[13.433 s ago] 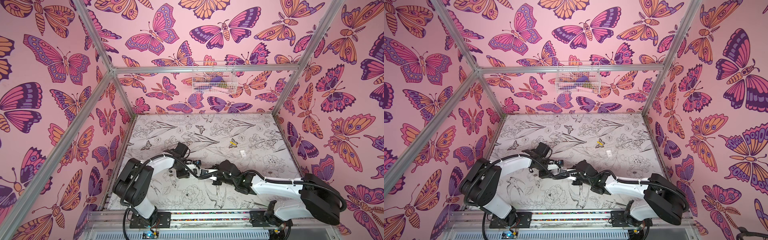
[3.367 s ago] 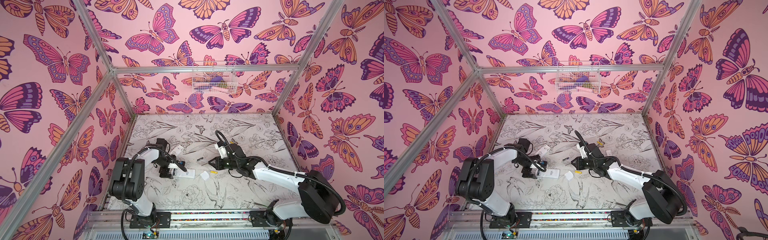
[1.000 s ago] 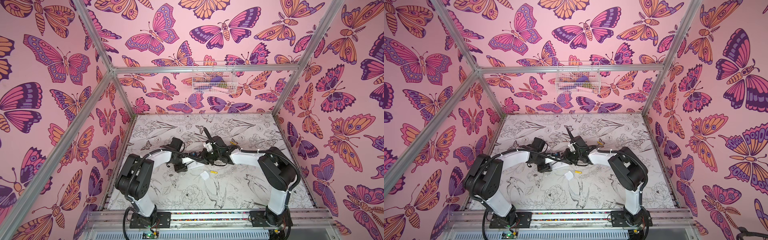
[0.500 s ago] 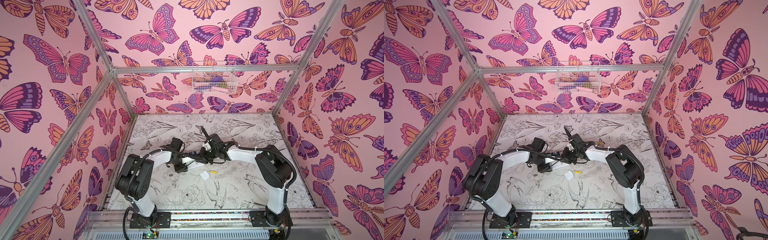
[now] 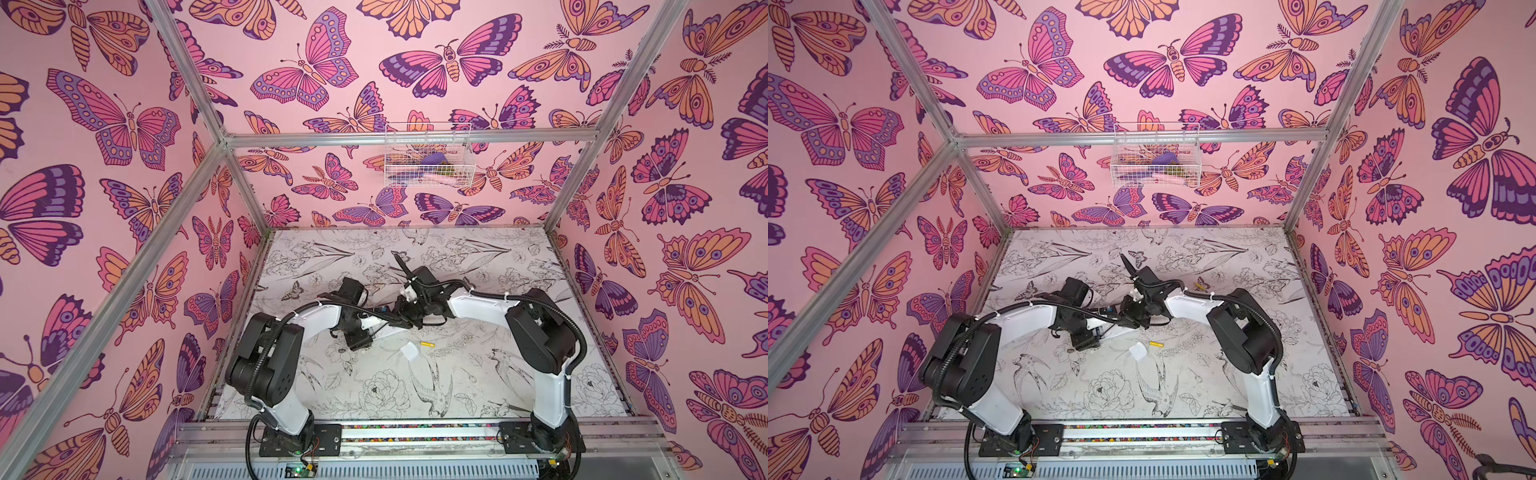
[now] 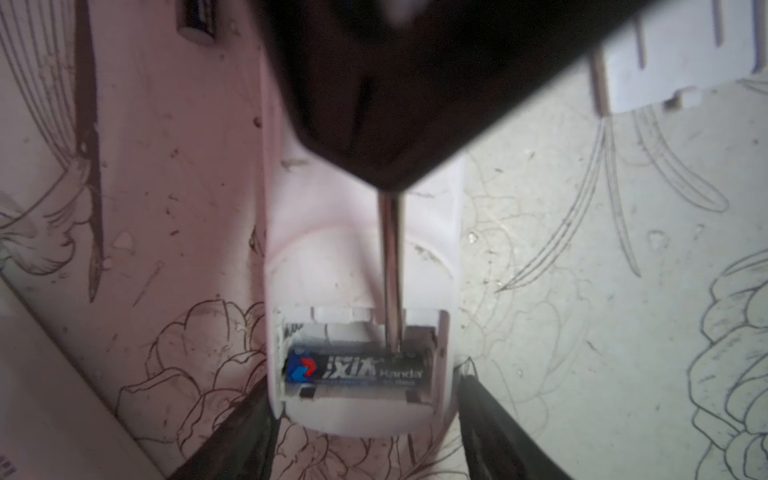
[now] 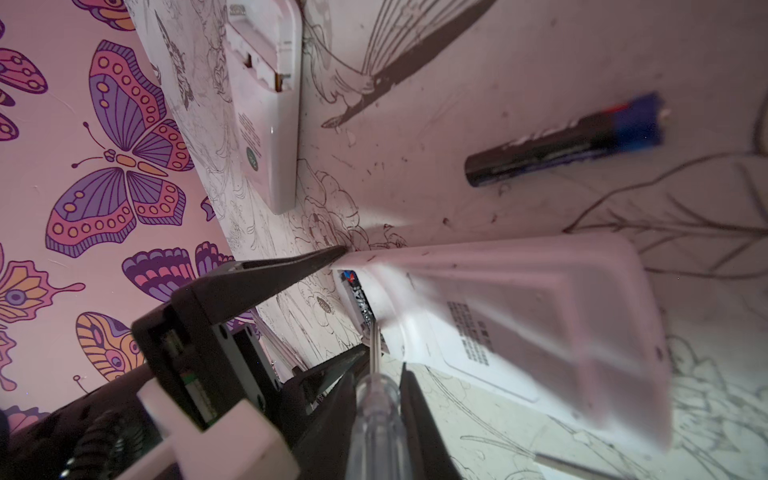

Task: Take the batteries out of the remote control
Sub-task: 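Insert the screwdriver tip beside the blue battery in the compartment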

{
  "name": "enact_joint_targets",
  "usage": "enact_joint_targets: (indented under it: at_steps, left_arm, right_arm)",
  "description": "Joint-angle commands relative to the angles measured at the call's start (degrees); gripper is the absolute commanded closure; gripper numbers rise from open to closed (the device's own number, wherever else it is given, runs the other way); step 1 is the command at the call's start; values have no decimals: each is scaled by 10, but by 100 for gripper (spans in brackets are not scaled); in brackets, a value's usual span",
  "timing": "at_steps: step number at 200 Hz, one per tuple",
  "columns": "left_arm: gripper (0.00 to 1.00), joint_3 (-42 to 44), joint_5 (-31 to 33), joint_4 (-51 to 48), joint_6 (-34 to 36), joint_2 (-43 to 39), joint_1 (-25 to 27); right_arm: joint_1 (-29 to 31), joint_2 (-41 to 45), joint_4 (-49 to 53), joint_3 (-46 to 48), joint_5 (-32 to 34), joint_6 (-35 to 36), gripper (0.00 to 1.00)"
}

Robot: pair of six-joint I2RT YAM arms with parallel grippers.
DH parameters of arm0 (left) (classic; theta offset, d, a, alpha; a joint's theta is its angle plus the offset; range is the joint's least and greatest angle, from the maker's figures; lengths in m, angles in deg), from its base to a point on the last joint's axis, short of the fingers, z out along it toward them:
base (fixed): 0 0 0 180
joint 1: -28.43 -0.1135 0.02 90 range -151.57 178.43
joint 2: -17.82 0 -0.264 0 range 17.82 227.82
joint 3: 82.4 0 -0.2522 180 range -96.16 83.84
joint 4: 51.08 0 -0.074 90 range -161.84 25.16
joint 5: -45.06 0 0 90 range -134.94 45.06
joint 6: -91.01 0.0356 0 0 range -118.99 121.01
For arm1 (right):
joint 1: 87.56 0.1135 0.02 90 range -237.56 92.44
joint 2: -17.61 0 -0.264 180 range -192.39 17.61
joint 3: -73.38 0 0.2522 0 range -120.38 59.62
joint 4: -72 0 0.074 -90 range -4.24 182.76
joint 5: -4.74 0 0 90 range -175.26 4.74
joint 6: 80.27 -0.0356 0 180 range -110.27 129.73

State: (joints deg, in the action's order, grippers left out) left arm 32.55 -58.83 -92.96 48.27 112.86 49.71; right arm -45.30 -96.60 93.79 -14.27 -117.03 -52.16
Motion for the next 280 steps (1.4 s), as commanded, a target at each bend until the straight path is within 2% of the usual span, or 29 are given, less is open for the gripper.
enact_joint_targets:
  at_steps: [1,33,48,57,82,103,115,130,151,164,184,219,239,265,280]
  left_arm:
    - [38,5,-1,-42,14,26,18]
    - [48,-19,-13,-42,-1,49,23]
    - [67,-21,-20,-42,-8,60,25]
    - [70,-23,-18,-44,-10,64,25]
    - [66,-22,-14,-46,-7,63,25]
    - [68,-23,-12,-46,-5,64,27]
    - [62,-23,-8,-45,-5,61,27]
    - [58,-21,-9,-45,-9,55,27]
    - [60,-20,-19,-43,-17,52,28]
    - [58,-22,-15,-44,-19,51,28]
    - [55,-20,-8,-44,-18,40,28]
    - [53,-16,-13,-43,-29,27,28]
    - [48,-10,-24,-43,-31,20,28]
    - [46,-9,-30,-47,-27,13,28]
    - [46,-10,-33,-53,-23,5,28]
  right_arm:
    - [18,-17,-27,-7,0,-14,100]
    - [17,-32,-34,-13,-12,-14,100]
    - [13,-31,-80,9,-22,-43,100]
    - [13,-32,-106,17,-28,-55,100]
    - [5,-21,-113,29,-28,-51,100]
    - [-6,-24,-196,58,-48,-100,100]
    - [-11,-29,-224,67,-60,-121,100]
    - [-13,-22,-218,71,-60,-116,100]
    - [-14,-20,-214,70,-60,-118,100]
    - [-14,-13,-175,57,-54,-95,100]
    - [-12,15,-52,23,8,-24,100]
    - [1,26,29,-5,52,5,100]
    - [8,28,26,-5,62,-4,100]
    - [12,38,79,-28,105,17,100]
    - [15,50,54,-15,122,-2,100]
